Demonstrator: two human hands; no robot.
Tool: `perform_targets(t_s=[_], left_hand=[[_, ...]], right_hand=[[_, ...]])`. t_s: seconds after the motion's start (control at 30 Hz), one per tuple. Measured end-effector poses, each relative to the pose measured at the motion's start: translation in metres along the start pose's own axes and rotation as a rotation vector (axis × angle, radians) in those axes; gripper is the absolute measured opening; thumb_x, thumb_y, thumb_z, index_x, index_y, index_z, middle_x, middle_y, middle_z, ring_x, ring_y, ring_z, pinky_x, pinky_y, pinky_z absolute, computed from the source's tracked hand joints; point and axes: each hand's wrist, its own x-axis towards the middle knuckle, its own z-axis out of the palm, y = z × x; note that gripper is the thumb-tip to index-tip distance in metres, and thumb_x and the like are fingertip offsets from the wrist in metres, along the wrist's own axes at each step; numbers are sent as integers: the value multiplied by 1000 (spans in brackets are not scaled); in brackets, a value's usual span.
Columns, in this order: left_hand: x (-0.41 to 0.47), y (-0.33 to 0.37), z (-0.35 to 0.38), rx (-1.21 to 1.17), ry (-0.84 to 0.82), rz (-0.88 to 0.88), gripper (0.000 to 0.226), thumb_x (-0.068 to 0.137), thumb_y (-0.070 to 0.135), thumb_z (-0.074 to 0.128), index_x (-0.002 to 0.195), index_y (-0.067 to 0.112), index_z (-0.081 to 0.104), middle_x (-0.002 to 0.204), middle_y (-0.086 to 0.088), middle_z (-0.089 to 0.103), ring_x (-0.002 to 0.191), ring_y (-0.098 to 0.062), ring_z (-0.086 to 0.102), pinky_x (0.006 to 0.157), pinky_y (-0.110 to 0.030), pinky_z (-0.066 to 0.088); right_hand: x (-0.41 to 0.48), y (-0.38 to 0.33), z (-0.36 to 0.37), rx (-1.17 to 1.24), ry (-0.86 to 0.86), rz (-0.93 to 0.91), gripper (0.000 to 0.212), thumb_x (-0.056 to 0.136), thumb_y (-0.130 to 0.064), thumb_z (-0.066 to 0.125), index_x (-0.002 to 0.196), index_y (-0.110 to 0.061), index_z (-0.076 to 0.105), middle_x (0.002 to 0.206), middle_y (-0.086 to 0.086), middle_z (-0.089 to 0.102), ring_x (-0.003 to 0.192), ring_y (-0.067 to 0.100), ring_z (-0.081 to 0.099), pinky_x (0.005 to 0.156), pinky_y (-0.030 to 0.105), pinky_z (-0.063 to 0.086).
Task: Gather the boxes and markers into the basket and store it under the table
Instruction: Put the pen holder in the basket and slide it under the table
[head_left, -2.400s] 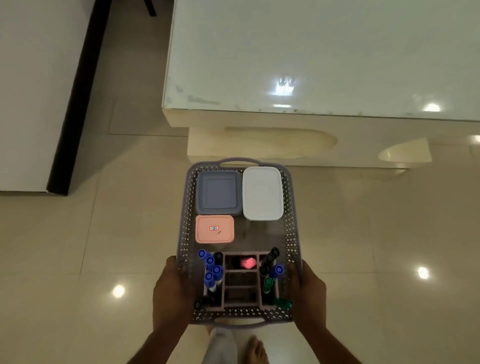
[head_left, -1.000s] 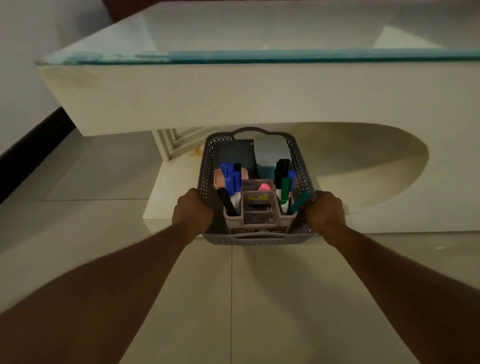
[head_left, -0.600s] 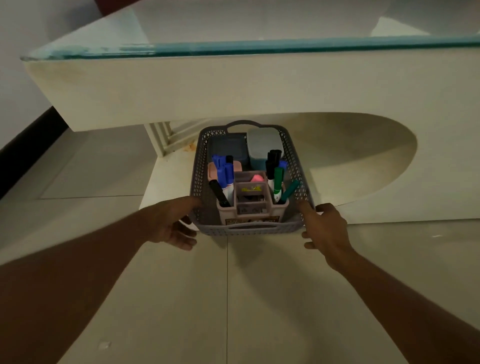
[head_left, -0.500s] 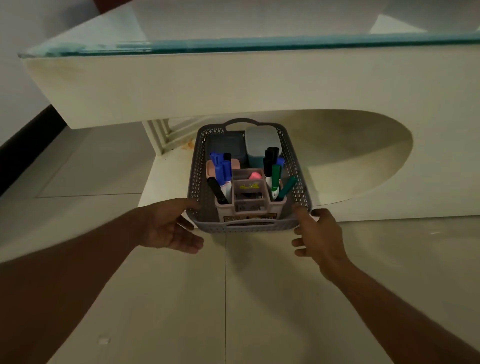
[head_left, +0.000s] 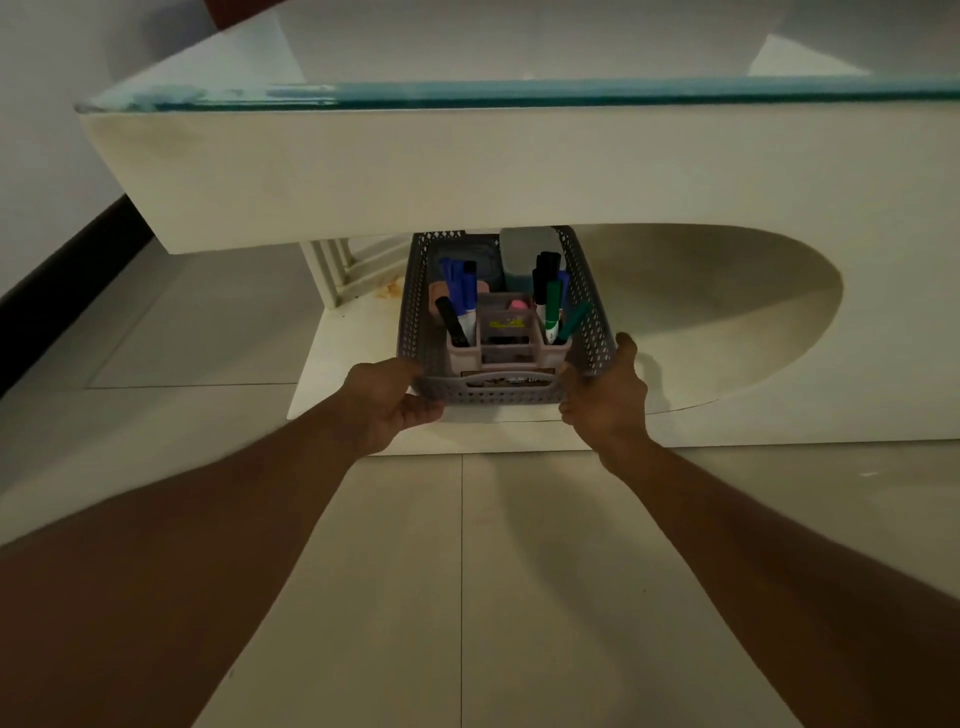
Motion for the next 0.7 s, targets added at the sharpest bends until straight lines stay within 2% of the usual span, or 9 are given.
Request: perform_targets(t_s=[0.1,0.2,0.27,0.37,0.43,0.5,0.53,0.63,0.7], left_hand=[[6,-3,6,74,51,94,26,95,5,54,120,-4,50,110,-25,62,85,-34,65,77,-41,60],[2,-7,8,265,-17,209,35,93,4,55,125,12,44,118,-22,60,90,-30,61,78,-42,57],[-1,-12,9,408,-101,301,55,92,2,55,134,29,33,121,-12,57,97,-30,60,84,-47,55],[-2,-17,13,536,-152,360,68,93,-2,48,142,39,24,100,3,54,82,-18,54,80,-42,51],[0,-18,13,623,-149,332,69,94,0,48,151,29,23,116,-2,55,91,-22,58,75,-36,50],[1,-19,12,812,-148,342,79,92,2,49,155,28,10,141,-10,47,116,-35,54,84,-37,49],[-1,-20,11,892,-140,360,81,92,3,49,156,27,5,143,-12,45,120,-35,53,87,-36,47],[0,-18,9,929,-142,376,84,92,4,49,155,28,-2,139,-14,49,95,-30,59,71,-30,48],[1,-15,8,899,-160,365,87,91,0,48,155,33,-3,139,-12,47,72,-19,51,55,-24,41]], right_hand=[[2,-1,8,-115,-12,-63,49,97,-21,56,143,-16,37,125,15,63,103,34,65,86,48,58],[7,0,13,-270,-29,-75,31,102,-25,49,124,-4,57,119,19,66,101,33,65,77,29,50],[11,-1,14,-294,-37,-74,33,103,-27,47,121,-2,58,118,20,66,102,33,64,74,29,46],[19,-4,15,-321,-67,-58,36,103,-28,43,128,-2,52,123,22,63,107,36,62,79,33,48],[23,-6,14,-342,-103,-39,36,103,-26,41,131,-3,47,126,23,60,109,37,60,78,33,47],[26,-6,12,-372,-145,-20,36,102,-24,41,132,-4,43,126,23,60,109,37,60,81,35,49],[27,-5,11,-392,-167,-22,37,102,-23,41,133,-5,42,125,22,60,108,36,60,82,37,51],[26,-2,8,-419,-226,-48,42,100,-21,48,138,-7,36,127,18,60,109,33,61,81,34,51],[23,2,7,-419,-256,-76,51,99,-22,52,142,-8,30,131,16,58,113,31,59,82,31,48]])
